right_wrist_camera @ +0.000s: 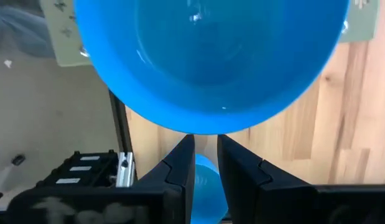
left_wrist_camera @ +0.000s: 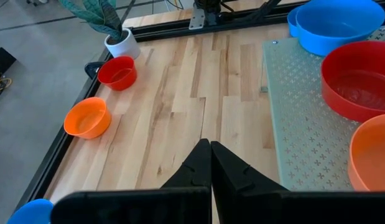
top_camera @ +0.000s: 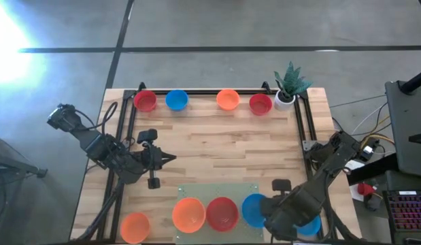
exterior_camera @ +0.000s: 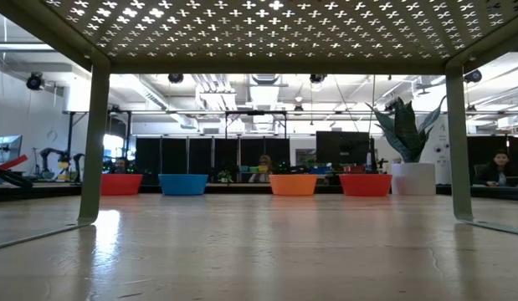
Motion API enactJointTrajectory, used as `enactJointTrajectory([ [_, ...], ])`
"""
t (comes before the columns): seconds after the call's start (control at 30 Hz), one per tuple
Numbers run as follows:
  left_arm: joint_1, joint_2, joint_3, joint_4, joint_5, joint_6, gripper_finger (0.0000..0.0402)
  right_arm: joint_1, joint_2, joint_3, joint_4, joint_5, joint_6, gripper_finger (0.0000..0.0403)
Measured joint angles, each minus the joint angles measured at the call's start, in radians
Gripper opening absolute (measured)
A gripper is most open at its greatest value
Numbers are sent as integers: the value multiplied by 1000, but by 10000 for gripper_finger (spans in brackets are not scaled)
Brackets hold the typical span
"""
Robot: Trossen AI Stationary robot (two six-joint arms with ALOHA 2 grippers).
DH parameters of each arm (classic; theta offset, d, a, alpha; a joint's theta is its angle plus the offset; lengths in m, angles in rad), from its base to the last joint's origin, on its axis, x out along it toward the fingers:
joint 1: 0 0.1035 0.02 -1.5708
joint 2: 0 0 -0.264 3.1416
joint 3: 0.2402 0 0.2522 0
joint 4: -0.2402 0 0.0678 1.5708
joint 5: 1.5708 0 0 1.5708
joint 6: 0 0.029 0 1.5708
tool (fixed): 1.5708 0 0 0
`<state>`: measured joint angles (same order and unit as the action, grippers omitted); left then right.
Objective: Pick & Place Mini bowls
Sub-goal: Put the middle blue bowl on the shelf
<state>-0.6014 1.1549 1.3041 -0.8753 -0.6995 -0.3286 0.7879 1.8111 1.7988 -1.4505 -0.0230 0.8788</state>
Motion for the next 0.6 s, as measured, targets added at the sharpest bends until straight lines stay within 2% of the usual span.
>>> enactJointTrajectory([
  [0.27,0,0,0,0,0,0,0,0,0,-3,44,1,-15,63],
  [0.43,0,0,0,0,0,0,0,0,0,-3,50,50,-17,63],
  [0.6,0,0,0,0,0,0,0,3,-13,-4,48,50,6,63],
])
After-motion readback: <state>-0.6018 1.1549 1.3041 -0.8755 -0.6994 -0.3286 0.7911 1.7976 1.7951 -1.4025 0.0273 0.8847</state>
